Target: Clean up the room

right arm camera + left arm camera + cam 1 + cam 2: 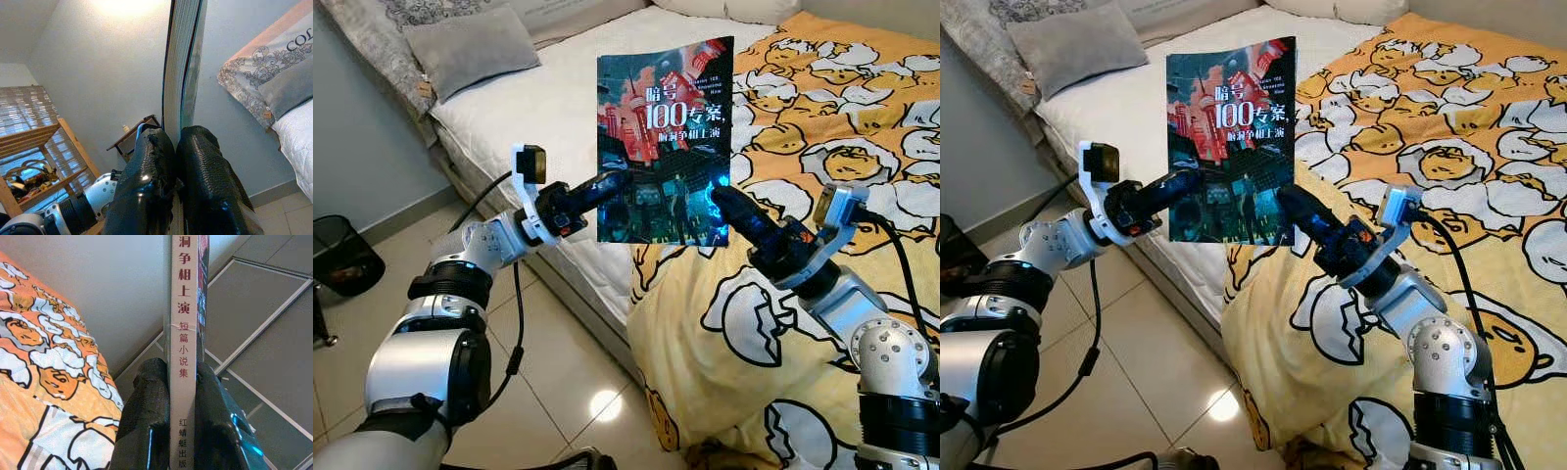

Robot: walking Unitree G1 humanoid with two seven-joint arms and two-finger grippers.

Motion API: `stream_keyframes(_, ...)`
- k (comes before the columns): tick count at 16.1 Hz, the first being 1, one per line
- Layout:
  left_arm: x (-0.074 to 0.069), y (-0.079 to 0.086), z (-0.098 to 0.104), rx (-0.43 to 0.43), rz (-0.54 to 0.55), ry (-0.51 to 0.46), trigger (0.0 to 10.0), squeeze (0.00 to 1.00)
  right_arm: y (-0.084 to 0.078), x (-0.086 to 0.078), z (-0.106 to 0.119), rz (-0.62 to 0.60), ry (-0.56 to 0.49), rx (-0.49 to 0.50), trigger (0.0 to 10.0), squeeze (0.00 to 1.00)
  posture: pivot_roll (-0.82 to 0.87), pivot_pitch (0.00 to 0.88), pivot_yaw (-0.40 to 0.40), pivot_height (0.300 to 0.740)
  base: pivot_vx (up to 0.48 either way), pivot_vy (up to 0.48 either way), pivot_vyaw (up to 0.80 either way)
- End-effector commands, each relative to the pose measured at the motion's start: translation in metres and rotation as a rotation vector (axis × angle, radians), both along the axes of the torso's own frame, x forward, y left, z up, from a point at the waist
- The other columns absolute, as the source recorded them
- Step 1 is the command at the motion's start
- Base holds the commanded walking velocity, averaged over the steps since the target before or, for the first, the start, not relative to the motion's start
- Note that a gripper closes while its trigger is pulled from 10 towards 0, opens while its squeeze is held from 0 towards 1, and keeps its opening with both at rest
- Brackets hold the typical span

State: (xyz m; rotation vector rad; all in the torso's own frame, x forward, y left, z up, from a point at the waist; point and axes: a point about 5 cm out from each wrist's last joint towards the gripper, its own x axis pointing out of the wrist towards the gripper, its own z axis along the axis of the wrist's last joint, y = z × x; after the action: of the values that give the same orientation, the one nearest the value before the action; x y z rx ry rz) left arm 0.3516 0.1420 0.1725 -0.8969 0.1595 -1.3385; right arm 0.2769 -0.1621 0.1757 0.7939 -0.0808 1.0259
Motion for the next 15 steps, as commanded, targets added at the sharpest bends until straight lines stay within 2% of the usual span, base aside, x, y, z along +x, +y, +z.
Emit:
stream_keyframes(1,-0.001,-0.001,0.007,0.036,-0.04,-0.051,0.0,0.0,0.009,-0.003,0.009,0.052,-0.042,0.018,10.0,1.0,-0.1,0.0,0.163,0.74,0.0,0.0,0.0)
stream_keyframes(4,-0.002,-0.003,0.01,0.033,-0.071,-0.074,0.0,0.0,0.012,-0.005,0.008,0.083,-0.034,0.028,10.0,1.0,-0.1,0.0,0.163,0.74,0.0,0.0,0.0)
stream_keyframes(8,-0.002,-0.004,0.013,0.039,-0.09,-0.093,0.0,0.0,0.016,-0.007,0.004,0.106,-0.021,-0.008,10.0,1.0,-0.1,0.0,0.165,0.74,0.0,0.0,0.0)
stream_keyframes(9,-0.002,-0.004,0.014,0.04,-0.094,-0.096,0.0,0.0,0.018,-0.008,0.003,0.109,-0.017,-0.023,10.0,0.0,-0.1,0.0,0.166,0.74,0.0,0.0,0.0)
stream_keyframes(11,-0.002,-0.004,0.013,0.05,-0.092,-0.1,0.0,0.0,0.02,-0.009,0.001,0.121,-0.015,-0.041,10.0,0.0,-0.1,0.0,0.166,0.74,0.0,0.0,0.0)
stream_keyframes(12,-0.002,-0.004,0.013,0.053,-0.09,-0.1,0.0,0.0,0.021,-0.009,0.0,0.119,-0.01,-0.053,6.1,0.0,-0.1,0.0,0.166,0.74,0.0,0.0,0.0)
stream_keyframes(14,-0.002,-0.004,0.012,0.058,-0.086,-0.101,0.0,0.0,0.02,-0.008,-0.005,0.101,0.003,-0.09,0.0,0.0,-0.1,0.0,0.166,0.74,0.0,0.0,0.0)
stream_keyframes(15,-0.002,-0.003,0.011,0.06,-0.085,-0.101,0.0,0.0,0.02,-0.006,-0.006,0.091,0.01,-0.091,0.0,0.0,-0.1,0.0,0.166,0.74,0.0,0.0,0.0)
